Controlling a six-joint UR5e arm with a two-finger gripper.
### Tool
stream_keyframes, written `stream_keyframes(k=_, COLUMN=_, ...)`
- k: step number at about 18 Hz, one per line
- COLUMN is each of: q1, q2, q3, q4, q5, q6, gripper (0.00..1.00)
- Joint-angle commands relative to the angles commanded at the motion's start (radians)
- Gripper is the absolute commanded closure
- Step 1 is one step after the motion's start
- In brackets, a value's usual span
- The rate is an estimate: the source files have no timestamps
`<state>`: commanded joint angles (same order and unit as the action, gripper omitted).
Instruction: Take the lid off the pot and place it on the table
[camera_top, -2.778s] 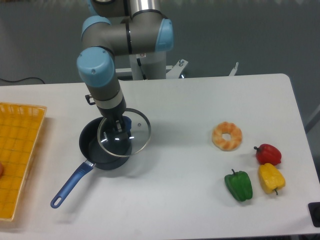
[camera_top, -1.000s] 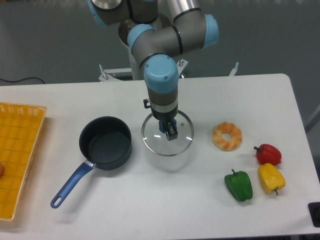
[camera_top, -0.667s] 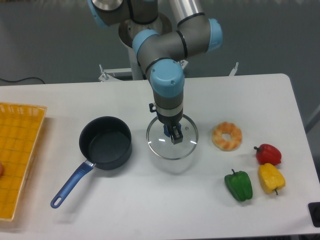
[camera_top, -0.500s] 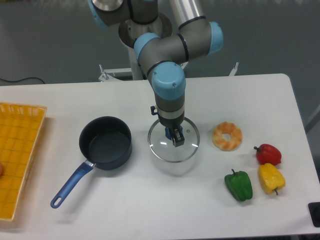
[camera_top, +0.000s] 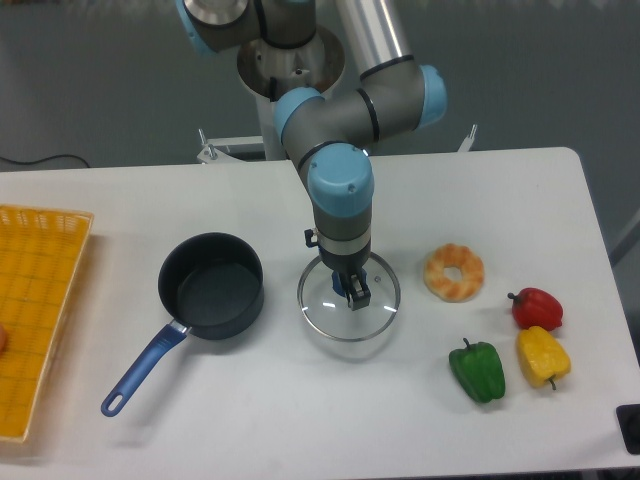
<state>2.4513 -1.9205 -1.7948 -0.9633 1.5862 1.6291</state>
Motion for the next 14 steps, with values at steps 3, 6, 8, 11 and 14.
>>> stream_keyframes(k=3, q1=0.000, q2=-0.005, q3=-0.008, q4=0.000, q5=-0.005, q6=0.000, gripper=0.37)
stream_keyframes(k=6, q1=0.000, q2=-0.012, q3=-0.008, q4=0.002, q5=-0.005, q6=0.000, gripper=0.37)
stream_keyframes(k=8, q1=0.000, q2=-0.018, q3=-0.008, q4=0.008, q5=-0.005, q6=0.000, gripper=0.37)
stream_keyframes(k=11, q1=-0.003, q2=-0.032, q3=-0.017, q4=0.041, q5=-0.005, q6=-0.002, gripper=0.37)
stream_keyframes(k=14, q1=-0.005, q2=-0.040, q3=-0.018, q4=0.043, q5=-0.005, q6=-0.003, gripper=0.37)
